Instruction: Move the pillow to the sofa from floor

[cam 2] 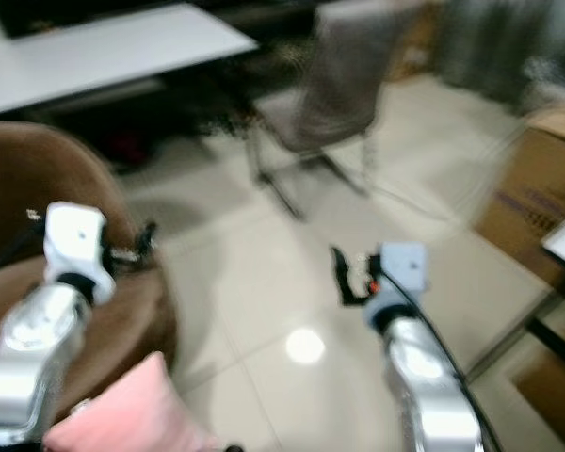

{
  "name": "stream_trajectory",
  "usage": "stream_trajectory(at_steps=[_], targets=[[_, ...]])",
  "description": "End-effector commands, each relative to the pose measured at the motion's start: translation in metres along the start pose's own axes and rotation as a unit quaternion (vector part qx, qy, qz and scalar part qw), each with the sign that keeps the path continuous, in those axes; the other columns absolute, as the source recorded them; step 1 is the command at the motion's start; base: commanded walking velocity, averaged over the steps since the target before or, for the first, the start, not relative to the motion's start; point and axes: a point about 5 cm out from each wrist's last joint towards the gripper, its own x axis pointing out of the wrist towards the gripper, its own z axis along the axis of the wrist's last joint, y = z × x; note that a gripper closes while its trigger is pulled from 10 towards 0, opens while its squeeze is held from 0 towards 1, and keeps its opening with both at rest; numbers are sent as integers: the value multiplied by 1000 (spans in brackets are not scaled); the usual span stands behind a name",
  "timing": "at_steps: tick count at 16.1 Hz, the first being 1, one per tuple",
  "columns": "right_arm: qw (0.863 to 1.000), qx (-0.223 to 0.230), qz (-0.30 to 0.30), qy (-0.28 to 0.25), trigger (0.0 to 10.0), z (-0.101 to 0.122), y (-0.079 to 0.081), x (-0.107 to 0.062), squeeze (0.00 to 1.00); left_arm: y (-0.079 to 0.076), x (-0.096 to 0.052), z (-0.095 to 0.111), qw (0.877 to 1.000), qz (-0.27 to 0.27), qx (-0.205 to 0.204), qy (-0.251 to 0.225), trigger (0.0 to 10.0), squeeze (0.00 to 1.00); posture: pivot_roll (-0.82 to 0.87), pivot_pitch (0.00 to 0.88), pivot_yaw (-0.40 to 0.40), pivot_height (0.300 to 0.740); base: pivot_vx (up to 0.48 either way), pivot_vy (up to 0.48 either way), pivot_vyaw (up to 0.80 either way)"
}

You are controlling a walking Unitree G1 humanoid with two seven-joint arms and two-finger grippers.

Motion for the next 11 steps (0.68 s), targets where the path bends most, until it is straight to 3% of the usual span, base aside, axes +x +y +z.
stream_trajectory(at_steps=[1, 10, 11], targets=[[1000, 0, 13, -7, 10000, 4, 6, 2, 1000, 6, -1, 4, 1000, 8, 17, -7, 10000, 0, 15, 0, 54, 740, 0, 0, 800], [1000, -7, -14, -4, 10000, 1, 0, 4, 1000, 4, -3, 2, 1000, 5, 7, -3, 10000, 0, 13, 0, 60, 740, 0, 0, 800], [1000, -10, -16, -5, 10000, 1, -1, 4, 1000, 5, -3, 5, 999, 16, 36, -24, 10000, 0, 14, 0, 60, 740, 0, 0, 800]])
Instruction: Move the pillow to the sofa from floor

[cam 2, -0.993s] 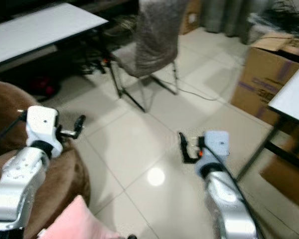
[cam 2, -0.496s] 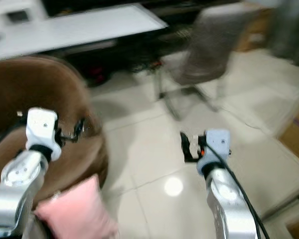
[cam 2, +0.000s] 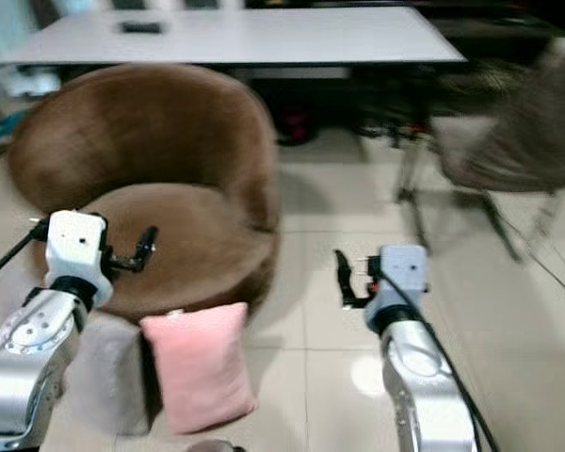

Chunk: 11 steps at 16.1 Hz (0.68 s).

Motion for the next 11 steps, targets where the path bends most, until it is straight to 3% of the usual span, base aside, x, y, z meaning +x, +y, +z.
stream_trajectory(at_steps=[1, 4, 7, 9, 11], targets=[[1000, -4, -11, -2, 10000, 1, -5, 1, 1000, -1, 1, 4, 1000, 5, 12, -16, 10000, 0, 14, 0, 60, 740, 0, 0, 800], [1000, -9, -25, -2, 10000, 0, -6, 1, 1000, -1, 1, 4, 1000, -4, -15, -15, 10000, 0, 17, 0, 60, 740, 0, 0, 800], [998, -5, -57, -2, 10000, 0, -12, 2, 1000, -1, 1, 4, 1000, -7, -22, -18, 10000, 0, 16, 0, 61, 740, 0, 0, 0], [996, -26, -83, 8, 10000, 0, -17, 6, 322, -1, 2, 3, 1000, -3, -25, -14, 10000, 0, 16, 0, 62, 740, 0, 0, 0], [994, -35, -100, -1, 10000, 2, -18, 7, 243, -2, 3, 4, 1000, -4, -28, -15, 10000, 0, 16, 0, 61, 740, 240, 0, 0]])
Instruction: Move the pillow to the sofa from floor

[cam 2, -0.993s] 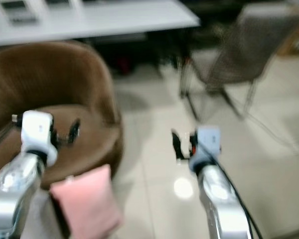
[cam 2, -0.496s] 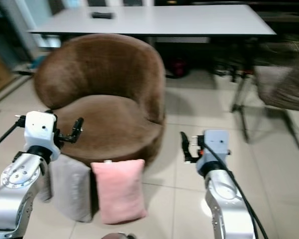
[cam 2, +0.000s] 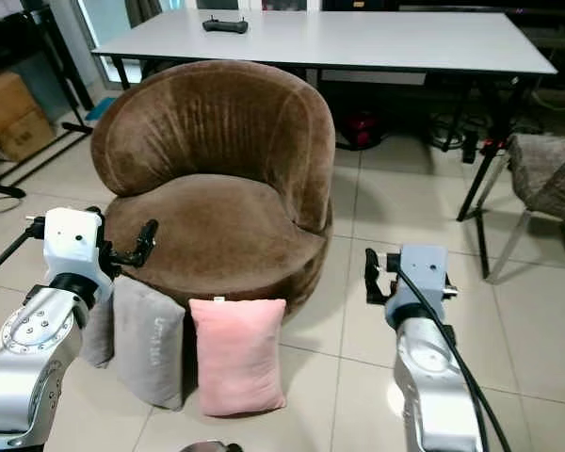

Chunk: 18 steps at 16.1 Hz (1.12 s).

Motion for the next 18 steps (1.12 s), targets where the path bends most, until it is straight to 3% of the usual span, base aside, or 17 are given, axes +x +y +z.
stream_trajectory(at_steps=[1, 2, 18], targets=[[1000, 5, 1, -3, 10000, 2, 3, 2, 90, 1, 2, 1, 1000, 0, 0, 0, 10000, 0, 16, 0, 61, 740, 244, 0, 0], [1000, 5, 2, -6, 10000, 3, 3, 2, 0, 0, 2, 1, 1000, 1, 0, -1, 10000, 0, 17, 0, 59, 740, 244, 0, 0], [1000, 4, 17, -7, 10000, 3, 6, 5, 0, 1, 6, 2, 1000, 4, -18, -3, 10000, 0, 14, 0, 51, 740, 263, 0, 0]])
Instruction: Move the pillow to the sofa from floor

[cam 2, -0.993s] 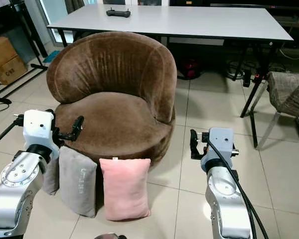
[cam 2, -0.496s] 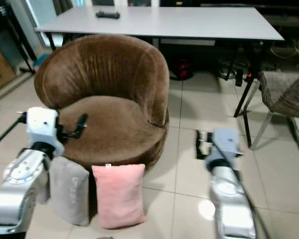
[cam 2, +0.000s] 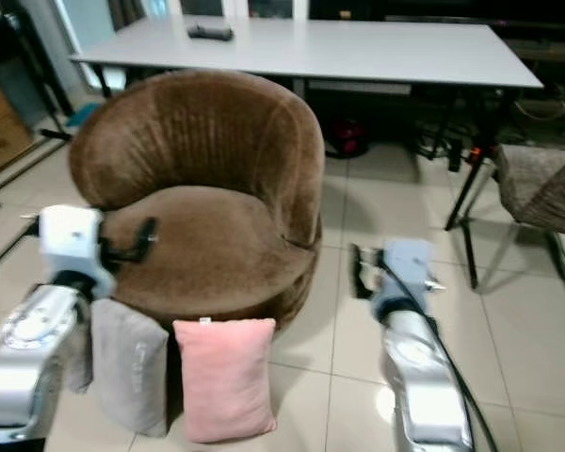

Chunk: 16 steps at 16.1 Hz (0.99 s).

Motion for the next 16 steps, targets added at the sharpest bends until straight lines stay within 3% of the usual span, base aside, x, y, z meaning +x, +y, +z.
stream_trajectory(at_steps=[1, 8, 16], targets=[[1000, -4, -13, 0, 10000, -1, -9, 0, 0, -3, 2, 3, 1000, -6, -1, -7, 10000, 0, 14, 0, 50, 740, 281, 0, 0], [1000, -16, 3, -1, 10000, 1, -7, 1, 0, 0, 3, 4, 1000, -6, 2, -9, 10000, 0, 15, 0, 45, 740, 309, 0, 0], [1000, -23, 13, -4, 10000, 2, -5, 4, 0, -3, 3, 5, 1000, -9, 10, -13, 10000, 0, 17, 0, 44, 740, 321, 0, 800]])
